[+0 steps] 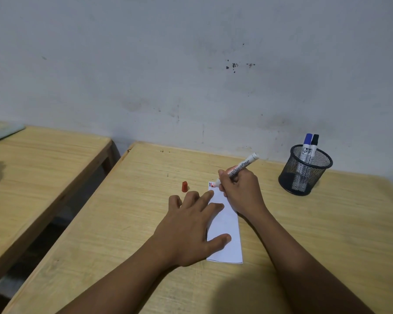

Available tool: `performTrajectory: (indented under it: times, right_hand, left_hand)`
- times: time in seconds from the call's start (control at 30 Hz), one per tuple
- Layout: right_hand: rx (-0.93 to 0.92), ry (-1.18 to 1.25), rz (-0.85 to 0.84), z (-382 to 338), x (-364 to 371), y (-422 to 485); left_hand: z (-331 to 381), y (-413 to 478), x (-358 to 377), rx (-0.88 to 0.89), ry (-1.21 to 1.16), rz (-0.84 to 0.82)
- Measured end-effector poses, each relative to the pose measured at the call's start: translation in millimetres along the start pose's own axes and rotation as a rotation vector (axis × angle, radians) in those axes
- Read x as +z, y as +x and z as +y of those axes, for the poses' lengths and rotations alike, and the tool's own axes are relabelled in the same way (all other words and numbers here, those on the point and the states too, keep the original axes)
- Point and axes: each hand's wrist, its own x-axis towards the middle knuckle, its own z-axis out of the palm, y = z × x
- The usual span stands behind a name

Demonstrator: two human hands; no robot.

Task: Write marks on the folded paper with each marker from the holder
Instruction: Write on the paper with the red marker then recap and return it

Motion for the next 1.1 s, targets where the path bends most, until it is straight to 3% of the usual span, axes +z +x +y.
performTrajectory:
  times: [0.23,0.33,0.43,0.57,0.63,0.73,0.83,0.9,1.1]
  right_hand:
    - [0.187,0.548,0.239,-6,-17,-3]
    - [0.233,0.694,0.293,-14,-26,-4]
    - [0.194,0.709,0.29,-21,-36,-5]
    - [0.123,0.681,0.266,-36,-53,-12]
    - [0.077,0.65,0.258,-43,-64,-16]
    - [0.031,0.619,0.245,-55,-80,-21]
    - [0.003,0.626,0.239,-75,-94,-27]
    - [-0.021,0.636,0.236,-90,-103,-33]
    - [-0.084,0.681,0.246,-123,-133,-60]
  left_hand:
    - [1,-2,-4,-0.012,-0.077,0.057]
    - [-2,1,-10,-0.132,-0.283,0.221]
    - [-18,15,-18,-0.315,-0.221,0.399]
    - [-42,31,-33,-0.414,-0.06,0.123]
    - [-40,31,-44,-0.405,-0.085,0.113]
    - [-24,32,-66,-0.422,-0.322,0.218]
    - [7,35,-98,-0.401,-0.961,0.336]
    - [30,35,-119,-0.338,-1.242,0.372]
    - [78,27,-151,-0.255,-1.369,0.384]
